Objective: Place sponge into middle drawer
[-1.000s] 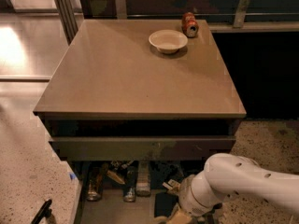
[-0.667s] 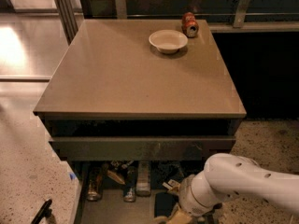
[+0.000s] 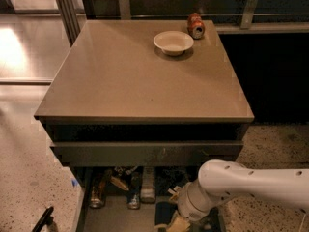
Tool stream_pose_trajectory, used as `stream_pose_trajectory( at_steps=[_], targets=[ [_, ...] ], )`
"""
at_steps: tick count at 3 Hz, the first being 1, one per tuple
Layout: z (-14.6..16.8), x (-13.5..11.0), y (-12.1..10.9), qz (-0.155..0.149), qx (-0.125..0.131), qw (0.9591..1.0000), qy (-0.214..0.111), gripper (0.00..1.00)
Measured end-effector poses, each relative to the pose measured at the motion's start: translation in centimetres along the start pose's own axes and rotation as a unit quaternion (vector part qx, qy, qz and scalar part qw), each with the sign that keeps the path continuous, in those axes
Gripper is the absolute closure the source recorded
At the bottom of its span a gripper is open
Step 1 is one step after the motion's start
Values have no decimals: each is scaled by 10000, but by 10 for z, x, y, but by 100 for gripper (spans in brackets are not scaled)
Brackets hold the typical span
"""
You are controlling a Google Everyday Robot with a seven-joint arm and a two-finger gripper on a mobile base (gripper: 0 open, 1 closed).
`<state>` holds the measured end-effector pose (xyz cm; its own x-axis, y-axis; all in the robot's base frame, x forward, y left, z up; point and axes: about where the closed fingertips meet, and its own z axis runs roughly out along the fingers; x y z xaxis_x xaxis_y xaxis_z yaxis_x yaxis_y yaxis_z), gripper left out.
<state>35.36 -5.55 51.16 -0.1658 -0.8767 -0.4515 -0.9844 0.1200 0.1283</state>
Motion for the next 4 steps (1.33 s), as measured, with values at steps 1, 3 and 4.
stream_pose_trajectory(
  at_steps=[1,3,4],
  targets=[
    [0,0,0,0,0,10000,0,100],
    [59,16,-6,197,-527,9983,-167,100],
    [59,16,-6,198,-533,9982,-167,100]
  ],
)
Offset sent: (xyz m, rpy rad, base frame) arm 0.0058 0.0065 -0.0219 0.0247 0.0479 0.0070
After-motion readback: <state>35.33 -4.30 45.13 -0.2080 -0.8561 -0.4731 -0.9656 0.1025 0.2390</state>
